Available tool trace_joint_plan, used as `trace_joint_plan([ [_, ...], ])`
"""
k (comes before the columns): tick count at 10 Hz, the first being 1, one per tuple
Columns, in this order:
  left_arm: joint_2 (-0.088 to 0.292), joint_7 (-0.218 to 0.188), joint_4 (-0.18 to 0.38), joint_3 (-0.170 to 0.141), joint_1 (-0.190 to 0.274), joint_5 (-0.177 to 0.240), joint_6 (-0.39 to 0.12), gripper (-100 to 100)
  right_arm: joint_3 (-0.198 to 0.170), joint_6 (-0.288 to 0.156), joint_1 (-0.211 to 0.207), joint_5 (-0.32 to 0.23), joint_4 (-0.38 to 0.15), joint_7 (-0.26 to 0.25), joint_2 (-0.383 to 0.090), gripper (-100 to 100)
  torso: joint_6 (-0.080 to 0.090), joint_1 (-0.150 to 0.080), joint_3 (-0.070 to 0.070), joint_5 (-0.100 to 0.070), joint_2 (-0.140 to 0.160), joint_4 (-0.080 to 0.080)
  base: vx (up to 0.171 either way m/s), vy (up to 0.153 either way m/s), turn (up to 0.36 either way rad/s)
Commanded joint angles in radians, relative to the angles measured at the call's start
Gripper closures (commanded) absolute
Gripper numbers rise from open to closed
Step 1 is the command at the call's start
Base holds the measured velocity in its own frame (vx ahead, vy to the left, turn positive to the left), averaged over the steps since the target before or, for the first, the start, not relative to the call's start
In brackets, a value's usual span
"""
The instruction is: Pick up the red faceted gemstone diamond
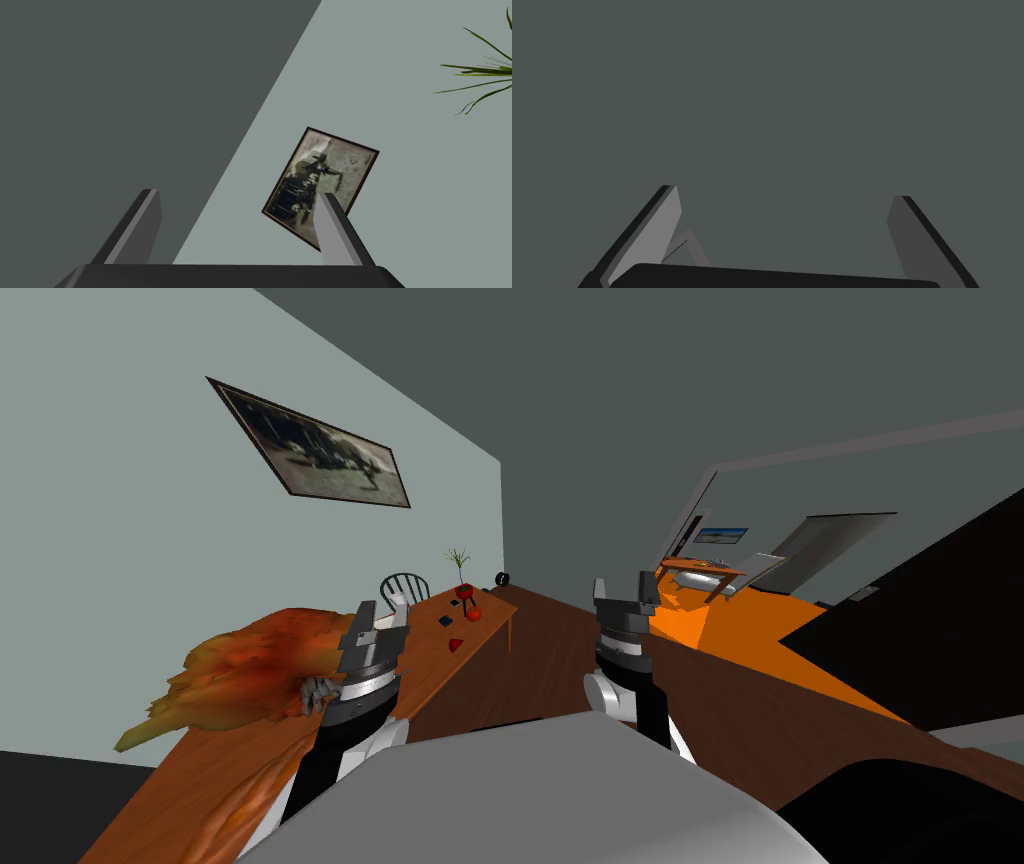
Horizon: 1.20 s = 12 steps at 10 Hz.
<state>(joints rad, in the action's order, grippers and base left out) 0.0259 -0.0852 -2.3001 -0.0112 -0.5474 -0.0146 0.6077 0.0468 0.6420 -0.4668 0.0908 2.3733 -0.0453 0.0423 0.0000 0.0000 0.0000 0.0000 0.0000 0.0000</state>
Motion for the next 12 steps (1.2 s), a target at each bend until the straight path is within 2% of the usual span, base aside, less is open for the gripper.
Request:
trace_joint_plan([
  [1, 0.028, 0.010, 0.012, -0.005, -0.011, 0.003, -0.021, -100, 0.000, 0.000, 0.000, 0.000, 0.000, 0.000, 0.000, 0, 0.000, 0.000, 0.000, 0.000, 0.000, 0.000, 0.004, -0.003, -0.060],
  [2, 0.053, 0.024, 0.029, -0.011, -0.027, 0.006, -0.051, -100, 0.000, 0.000, 0.000, 0.000, 0.000, 0.000, 0.000, 0, 0.000, 0.000, 0.000, 0.000, 0.000, 0.000, 0.013, -0.004, -0.128],
  [5, 0.082, 0.056, 0.065, -0.021, -0.060, 0.013, -0.116, -100, 0.000, 0.000, 0.000, 0.000, 0.000, 0.000, 0.000, 0, 0.000, 0.000, -0.001, 0.000, -0.001, 0.000, 0.019, -0.005, -0.090],
  [6, 0.090, 0.069, 0.080, -0.025, -0.072, 0.016, -0.141, -100, 0.000, 0.000, 0.000, 0.000, 0.000, 0.000, 0.000, 0, 0.000, 0.000, -0.001, 0.000, -0.001, 0.000, 0.022, -0.006, -0.087],
  [7, 0.090, 0.069, 0.080, -0.025, -0.072, 0.016, -0.141, -100, 0.000, 0.000, 0.000, 0.000, 0.000, 0.000, 0.000, 0, 0.000, 0.000, -0.001, 0.000, -0.001, 0.000, 0.015, -0.003, -0.036],
  [10, 0.112, 0.113, 0.131, -0.033, -0.112, 0.023, -0.228, -100, 0.000, 0.000, 0.000, 0.000, 0.000, 0.000, 0.000, 0, 0.000, 0.000, -0.001, 0.000, -0.002, 0.000, 0.027, -0.009, -0.108],
  [11, 0.112, 0.113, 0.131, -0.033, -0.112, 0.023, -0.230, -100, 0.000, 0.000, 0.000, 0.000, 0.000, 0.000, 0.000, 0, 0.000, -0.001, -0.001, 0.000, -0.002, 0.000, 0.026, -0.006, -0.036],
  [12, 0.120, 0.129, 0.151, -0.036, -0.125, 0.026, -0.262, -100, 0.000, 0.000, 0.000, 0.000, 0.000, 0.000, 0.000, 0, 0.000, 0.000, -0.001, 0.000, -0.002, 0.000, 0.034, -0.008, -0.054],
])
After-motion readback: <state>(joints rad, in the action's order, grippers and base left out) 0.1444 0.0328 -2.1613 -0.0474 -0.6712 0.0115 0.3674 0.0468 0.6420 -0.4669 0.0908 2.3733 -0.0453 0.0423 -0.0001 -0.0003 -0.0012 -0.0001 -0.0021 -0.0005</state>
